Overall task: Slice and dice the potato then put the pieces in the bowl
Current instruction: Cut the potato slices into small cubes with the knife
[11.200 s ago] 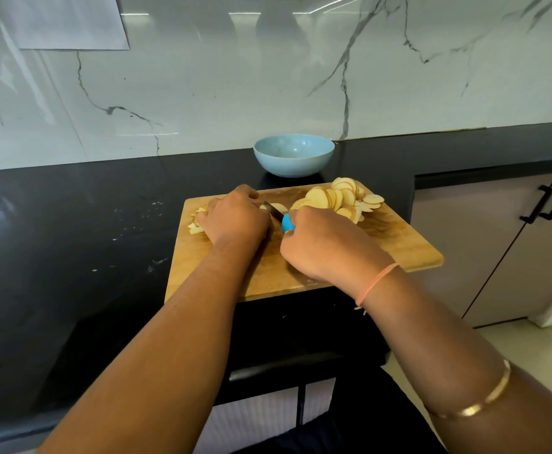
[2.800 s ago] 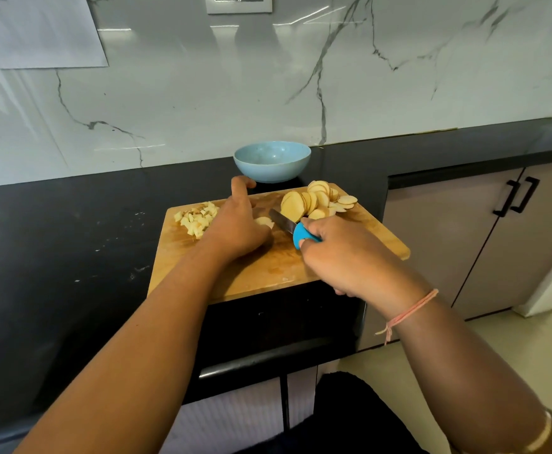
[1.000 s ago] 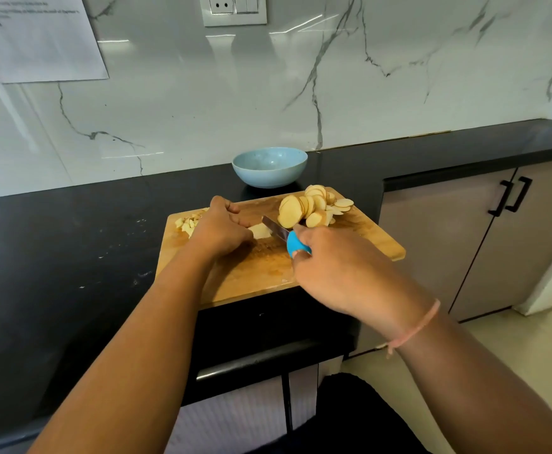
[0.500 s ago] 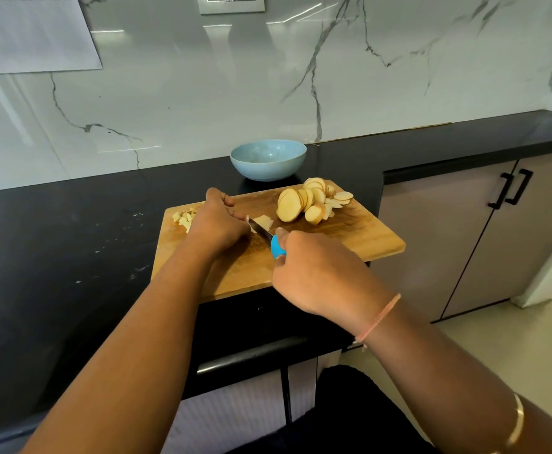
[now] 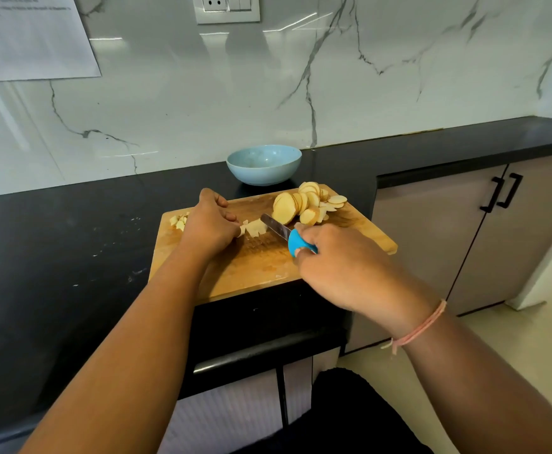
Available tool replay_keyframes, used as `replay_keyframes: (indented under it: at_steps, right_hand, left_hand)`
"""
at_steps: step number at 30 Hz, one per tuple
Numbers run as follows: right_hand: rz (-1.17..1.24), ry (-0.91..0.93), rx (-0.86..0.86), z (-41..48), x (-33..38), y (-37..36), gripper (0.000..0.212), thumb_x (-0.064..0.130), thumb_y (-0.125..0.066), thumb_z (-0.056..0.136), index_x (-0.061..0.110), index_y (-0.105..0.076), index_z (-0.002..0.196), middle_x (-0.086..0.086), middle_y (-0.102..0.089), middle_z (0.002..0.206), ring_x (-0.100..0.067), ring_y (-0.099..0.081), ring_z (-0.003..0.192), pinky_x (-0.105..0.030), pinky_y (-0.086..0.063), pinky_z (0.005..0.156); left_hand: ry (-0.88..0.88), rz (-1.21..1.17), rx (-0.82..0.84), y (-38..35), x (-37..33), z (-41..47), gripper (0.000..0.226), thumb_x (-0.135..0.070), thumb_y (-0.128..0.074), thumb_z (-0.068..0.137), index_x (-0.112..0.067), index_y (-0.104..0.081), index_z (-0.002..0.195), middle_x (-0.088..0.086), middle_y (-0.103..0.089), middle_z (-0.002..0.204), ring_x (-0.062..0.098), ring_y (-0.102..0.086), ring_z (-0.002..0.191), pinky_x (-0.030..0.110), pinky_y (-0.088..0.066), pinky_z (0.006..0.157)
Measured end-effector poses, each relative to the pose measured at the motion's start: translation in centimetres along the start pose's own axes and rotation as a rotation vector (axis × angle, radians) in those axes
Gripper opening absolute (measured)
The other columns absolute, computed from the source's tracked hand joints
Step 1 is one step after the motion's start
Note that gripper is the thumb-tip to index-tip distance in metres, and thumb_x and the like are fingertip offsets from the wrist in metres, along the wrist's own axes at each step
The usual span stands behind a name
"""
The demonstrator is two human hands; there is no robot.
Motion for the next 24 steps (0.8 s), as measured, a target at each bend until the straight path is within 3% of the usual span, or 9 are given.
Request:
replay_keyframes:
  at_steps: [13, 19, 24]
  right_hand:
    - [-0.049, 0.004, 0.119, 3.0, 2.5, -2.0, 0.043, 0.024, -0.039, 0.096, 0.020, -0.043, 0.139, -0.004, -0.058, 0.114, -0.022, -0.056, 0.101, -0.032, -0.047, 0.082]
    - [-0.073, 0.019, 0.168, 2.8, 3.0, -1.2, 0.042, 0.023, -0.041, 0.095, 0.017, -0.043, 0.137, 0.005, -0.040, 0.077, -0.019, -0.050, 0.090, -0.031, -0.044, 0.075]
    - [-0.069, 0.019, 0.185, 0.7, 1.7, 0.0, 0.041, 0.021, -0.042, 0.094, 0.019, -0.046, 0.135, 0.005, -0.045, 0.084, -0.016, -0.055, 0.087, -0.032, -0.049, 0.078]
  left_hand:
    - [0.008, 0.064, -0.030, 0.0, -0.2, 0.0, 0.035, -0.003, -0.063, 0.088, -0.019, -0.038, 0.108, 0.007, -0.063, 0.098, 0.016, -0.061, 0.087, 0.019, -0.044, 0.059]
    - [0.019, 0.081, -0.050, -0.2, -0.2, 0.1, 0.034, -0.006, -0.063, 0.089, -0.019, -0.038, 0.109, 0.008, -0.063, 0.098, 0.016, -0.062, 0.086, 0.019, -0.043, 0.057]
    - [-0.019, 0.098, -0.064, -0.2, -0.1, 0.2, 0.037, -0.007, -0.066, 0.087, -0.020, -0.038, 0.108, 0.004, -0.063, 0.094, 0.015, -0.062, 0.083, 0.019, -0.043, 0.057]
Point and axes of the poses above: each hand's wrist, its own z-axis towards the middle knuckle, its own y-axis out of the back of the hand, x = y × z, the point moved 1 cm from there along z, towards the middle knuckle
